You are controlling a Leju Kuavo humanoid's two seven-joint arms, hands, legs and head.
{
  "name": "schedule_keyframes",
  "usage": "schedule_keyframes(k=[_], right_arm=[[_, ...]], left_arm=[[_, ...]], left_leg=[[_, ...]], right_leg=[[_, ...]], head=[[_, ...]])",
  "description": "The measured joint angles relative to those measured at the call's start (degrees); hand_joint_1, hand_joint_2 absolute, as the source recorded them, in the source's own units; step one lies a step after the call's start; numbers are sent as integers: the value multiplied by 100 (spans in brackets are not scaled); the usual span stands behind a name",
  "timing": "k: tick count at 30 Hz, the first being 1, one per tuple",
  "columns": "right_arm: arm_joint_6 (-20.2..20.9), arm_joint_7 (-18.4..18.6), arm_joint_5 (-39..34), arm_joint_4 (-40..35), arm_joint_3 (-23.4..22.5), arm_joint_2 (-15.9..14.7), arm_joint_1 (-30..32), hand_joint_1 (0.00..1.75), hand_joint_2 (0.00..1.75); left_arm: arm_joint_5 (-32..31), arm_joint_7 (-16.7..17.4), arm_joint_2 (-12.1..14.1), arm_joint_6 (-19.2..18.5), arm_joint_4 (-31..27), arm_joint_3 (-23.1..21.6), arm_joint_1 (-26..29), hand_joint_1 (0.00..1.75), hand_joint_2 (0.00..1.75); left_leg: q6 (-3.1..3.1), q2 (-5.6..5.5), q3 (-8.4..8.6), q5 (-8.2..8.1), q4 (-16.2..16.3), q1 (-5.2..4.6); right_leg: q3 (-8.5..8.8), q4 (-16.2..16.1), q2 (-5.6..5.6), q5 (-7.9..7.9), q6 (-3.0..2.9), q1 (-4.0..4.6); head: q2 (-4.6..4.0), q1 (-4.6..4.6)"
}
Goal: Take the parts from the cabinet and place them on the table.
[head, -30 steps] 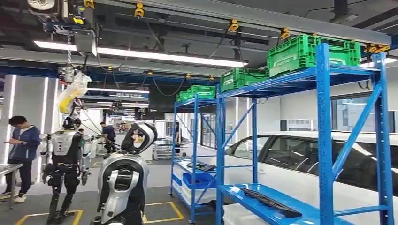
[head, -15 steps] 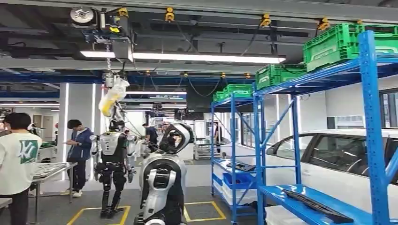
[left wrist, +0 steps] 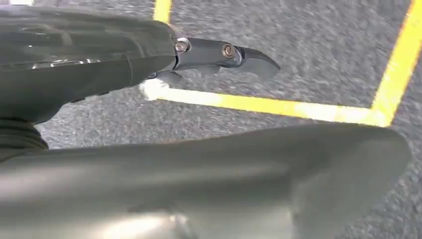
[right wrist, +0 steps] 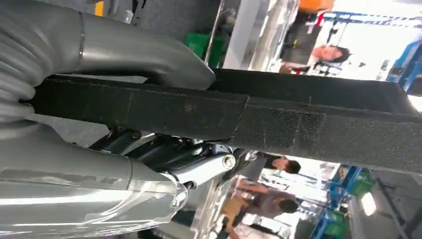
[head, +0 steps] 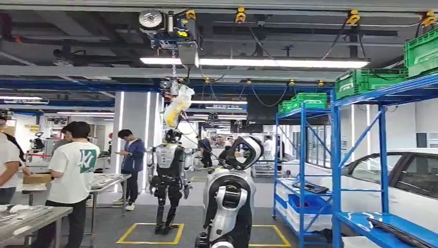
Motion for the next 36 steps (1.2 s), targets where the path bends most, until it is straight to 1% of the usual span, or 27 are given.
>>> schedule_keyframes(k=[1,2,3,5,6,8,10,12,13,14,15,16,17,18,21,22,23,24,26,27,28,30,31,32,33,34,36], right_arm=[[4,-2,-7,0,-22,0,-1,175,175],[9,-6,-11,9,-39,-4,2,175,175],[17,-9,-17,9,-44,-4,0,175,175],[48,-9,-20,24,-70,-7,7,175,175],[57,-9,-24,24,-88,0,5,175,175],[59,2,-7,24,-90,50,14,175,175],[-9,66,55,22,-74,140,68,175,175],[-122,109,70,20,13,210,131,175,175],[-157,114,70,13,43,221,158,175,175],[-186,114,70,7,61,223,171,175,175],[-206,114,70,2,76,225,170,175,175],[-223,111,68,-6,83,229,170,175,175],[-223,103,68,-17,87,232,170,175,175],[-225,94,65,-37,87,230,166,175,175],[-223,90,61,-46,103,236,167,175,175],[-223,90,61,-53,107,234,166,175,175],[-223,87,61,-63,111,236,171,175,175],[-223,76,57,-72,116,236,176,175,175],[-254,19,138,-74,113,216,244,175,175],[-280,-64,237,-74,113,199,314,175,175],[-295,-153,342,-74,116,179,386,175,175],[-293,-289,461,-74,122,142,472,175,175],[-282,-295,490,-79,122,133,465,175,175],[-247,-289,507,-90,122,123,449,175,175],[-223,-286,516,-92,124,109,440,175,175],[-192,-271,520,-94,124,100,426,175,175],[-168,-225,520,-92,129,85,397,175,175]], left_arm=[[-15,0,7,-7,0,4,0,0,175],[-33,0,6,-37,-2,4,-11,0,175],[-55,0,28,-44,-11,9,-13,0,175],[-94,-7,35,-61,-11,17,41,0,175],[-116,-7,39,-66,-13,24,62,0,175],[-129,-13,55,-57,-20,33,79,0,175],[-144,-20,61,-41,-33,55,30,0,175],[-210,-20,50,-46,-35,109,25,0,175],[-231,-20,50,-44,-35,133,38,0,175],[-256,-20,52,-42,-39,157,53,0,175],[-269,-20,52,-37,-46,190,57,0,175],[-301,-20,52,-35,-46,214,49,0,175],[-310,-20,37,-39,-46,238,29,0,175],[-312,-22,46,-39,-48,258,4,0,175],[-367,-22,35,-48,-48,284,53,0,175],[-378,-22,37,-48,-48,293,65,0,175],[-380,-26,37,-48,-48,304,66,0,175],[-387,-31,37,-46,-48,317,42,0,175],[-418,-39,31,-31,-48,326,-4,0,175],[-439,-42,20,-31,-48,326,-15,0,175],[-448,-42,11,-18,-48,332,-14,0,175],[-477,-44,4,-15,-48,345,-14,0,175],[-496,-48,2,-15,-48,356,-18,0,175],[-498,-59,-34,-17,-48,361,-30,0,175],[-501,-65,-70,-20,-48,367,-66,0,175],[-503,-70,-57,-20,-48,378,-86,0,175],[-509,-74,-88,-31,-48,396,-73,0,175]], left_leg=[[0,-60,4,0,-1,-2],[-10,-112,-17,4,8,-25],[-26,-175,-43,14,17,9],[-86,-274,-76,46,-3,55],[-123,-333,-84,59,-14,32],[-173,109,-164,-145,192,17],[-246,245,-556,-568,1012,65],[-306,276,-850,-728,1610,124],[-334,295,-824,-648,1571,153],[-368,329,-678,-456,1288,175],[-400,388,-411,-197,790,194],[-429,529,-129,21,289,207],[-459,744,-7,-36,69,162],[-315,688,-23,-26,22,155],[-174,545,-42,-40,37,112],[-126,500,-26,-20,14,135],[-101,469,-31,-19,14,132],[-67,424,-33,-16,15,128],[-30,298,-34,-14,17,97],[-20,233,-31,-17,18,78],[-12,167,-25,-17,19,63],[-9,20,-11,-18,20,29],[-10,-44,-2,-18,20,14],[-11,-90,-11,-16,17,31],[-29,-143,-42,-6,34,-8],[-53,-201,-73,10,35,47],[-107,-285,-95,43,11,87]], right_leg=[[194,-463,172,239,-67,22],[265,-655,402,231,-139,18],[299,-766,354,229,-92,19],[302,-758,278,227,-90,56],[325,-809,229,253,-117,29],[371,-888,89,293,-163,-3],[374,-886,-62,289,-166,-3],[366,-880,-198,276,-160,-8],[371,-880,-262,264,-145,-15],[377,-869,-321,248,-120,-27],[390,-855,-382,224,-83,-51],[418,-840,-439,193,-35,-65],[422,-828,-478,163,13,-34],[427,-796,-526,137,57,-13],[506,-859,-678,133,135,-27],[512,-845,-603,79,186,-60],[460,-695,-359,-58,188,-74],[318,-370,-214,-269,177,-75],[-123,577,-109,-671,155,-56],[-277,875,-99,-722,139,-49],[-314,910,-86,-650,119,-37],[-52,231,-45,-169,47,2],[165,-287,44,116,-20,22],[298,-645,281,230,-94,43],[320,-719,377,224,-117,18],[347,-778,332,202,-70,51],[353,-783,243,212,-78,80]], head=[[0,0],[0,2],[0,0],[0,2],[0,-2],[0,2],[0,2],[0,2],[0,4],[0,2],[0,2],[0,2],[0,4],[0,2],[0,2],[0,2],[0,2],[0,2],[0,2],[0,2],[0,2],[0,2],[0,2],[0,4],[0,2],[2,2],[0,2]])
